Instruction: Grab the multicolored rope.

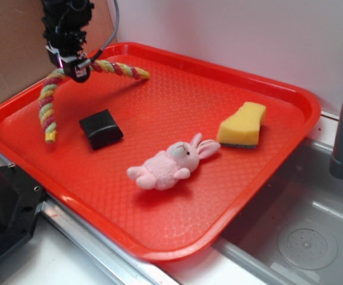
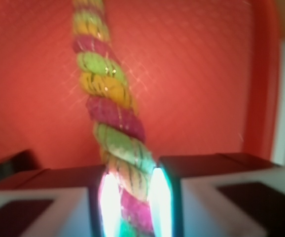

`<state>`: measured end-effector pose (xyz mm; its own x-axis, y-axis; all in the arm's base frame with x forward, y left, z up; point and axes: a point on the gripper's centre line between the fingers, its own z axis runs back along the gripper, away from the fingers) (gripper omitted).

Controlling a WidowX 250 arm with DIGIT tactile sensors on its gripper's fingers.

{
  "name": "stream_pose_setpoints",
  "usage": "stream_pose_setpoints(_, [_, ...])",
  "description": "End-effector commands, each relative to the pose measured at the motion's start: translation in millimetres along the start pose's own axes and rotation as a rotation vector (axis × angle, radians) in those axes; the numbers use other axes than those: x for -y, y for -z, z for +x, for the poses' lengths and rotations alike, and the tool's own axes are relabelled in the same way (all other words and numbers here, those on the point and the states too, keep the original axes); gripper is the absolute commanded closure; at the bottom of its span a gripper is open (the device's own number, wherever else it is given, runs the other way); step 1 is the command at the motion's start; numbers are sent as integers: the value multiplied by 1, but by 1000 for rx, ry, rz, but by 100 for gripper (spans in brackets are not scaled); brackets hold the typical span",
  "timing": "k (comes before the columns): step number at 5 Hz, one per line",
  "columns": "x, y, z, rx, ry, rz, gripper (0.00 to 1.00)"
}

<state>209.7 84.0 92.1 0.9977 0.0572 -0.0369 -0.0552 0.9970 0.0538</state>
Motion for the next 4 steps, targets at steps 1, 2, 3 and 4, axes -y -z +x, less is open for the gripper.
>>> stream_pose_setpoints(1, [55, -80, -11, 84, -317, -34, 100])
stream_pose_setpoints(2, [79, -105, -18, 113, -363, -28, 100])
stream_pose_setpoints(3, [89, -119, -22, 123, -339, -77, 100])
stream_pose_setpoints(4, [85, -116, -19, 129, -351, -111, 100])
